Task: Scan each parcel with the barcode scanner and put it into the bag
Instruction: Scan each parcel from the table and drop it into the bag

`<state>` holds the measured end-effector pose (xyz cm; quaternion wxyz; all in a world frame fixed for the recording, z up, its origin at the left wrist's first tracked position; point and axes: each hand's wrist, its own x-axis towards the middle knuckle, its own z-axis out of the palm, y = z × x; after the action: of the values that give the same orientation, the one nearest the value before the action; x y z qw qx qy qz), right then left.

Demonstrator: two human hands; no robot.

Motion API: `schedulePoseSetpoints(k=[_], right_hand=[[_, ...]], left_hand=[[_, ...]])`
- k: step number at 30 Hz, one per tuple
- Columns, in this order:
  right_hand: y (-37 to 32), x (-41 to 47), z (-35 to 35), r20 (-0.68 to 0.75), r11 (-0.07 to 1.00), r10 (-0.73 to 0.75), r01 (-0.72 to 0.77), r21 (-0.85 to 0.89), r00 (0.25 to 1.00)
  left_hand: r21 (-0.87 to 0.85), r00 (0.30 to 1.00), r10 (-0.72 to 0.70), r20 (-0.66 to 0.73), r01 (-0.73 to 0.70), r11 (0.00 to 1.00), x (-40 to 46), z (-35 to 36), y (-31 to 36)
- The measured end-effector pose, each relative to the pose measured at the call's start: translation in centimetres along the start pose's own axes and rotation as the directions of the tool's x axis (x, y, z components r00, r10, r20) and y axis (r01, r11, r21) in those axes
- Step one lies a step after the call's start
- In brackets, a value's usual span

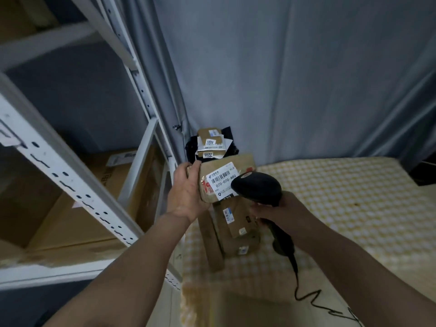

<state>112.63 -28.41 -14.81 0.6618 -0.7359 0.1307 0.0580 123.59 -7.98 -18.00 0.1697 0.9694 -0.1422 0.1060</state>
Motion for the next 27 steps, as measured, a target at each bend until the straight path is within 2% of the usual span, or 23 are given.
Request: schedulePoseSetpoints(k=[9,15,21,27], right_hand=[[-0.3,-5.7,1.4,-0.092,0.997,-0.074,0.073,-0.014,0.993],[-0.1,-8.1,1.0,-0.124,0.999,-0.045,0.041,-0.03,0.991],[0.1,-10.1,-0.6,-0.187,0.998,-0.064,0.064,-0.005,0.98],[0.7,-11.6,-3.8,-0.226,0.997,-0.07,0.074,0.01,0.972]], left_hand=[[0.028,0.995,0.079,-0.057,-0.078,0.997,-2.6,-2.0,0.5],[0.021,0.987,0.132,-0.087,-0.13,0.991,-3.1,-1.7,1.6],[0.005,0.972,0.208,-0.108,-0.209,0.978,-3.1,-1.4,4.7],[0.009,0.962,0.268,-0.058,-0.268,0.963,-2.9,-1.4,9.2]])
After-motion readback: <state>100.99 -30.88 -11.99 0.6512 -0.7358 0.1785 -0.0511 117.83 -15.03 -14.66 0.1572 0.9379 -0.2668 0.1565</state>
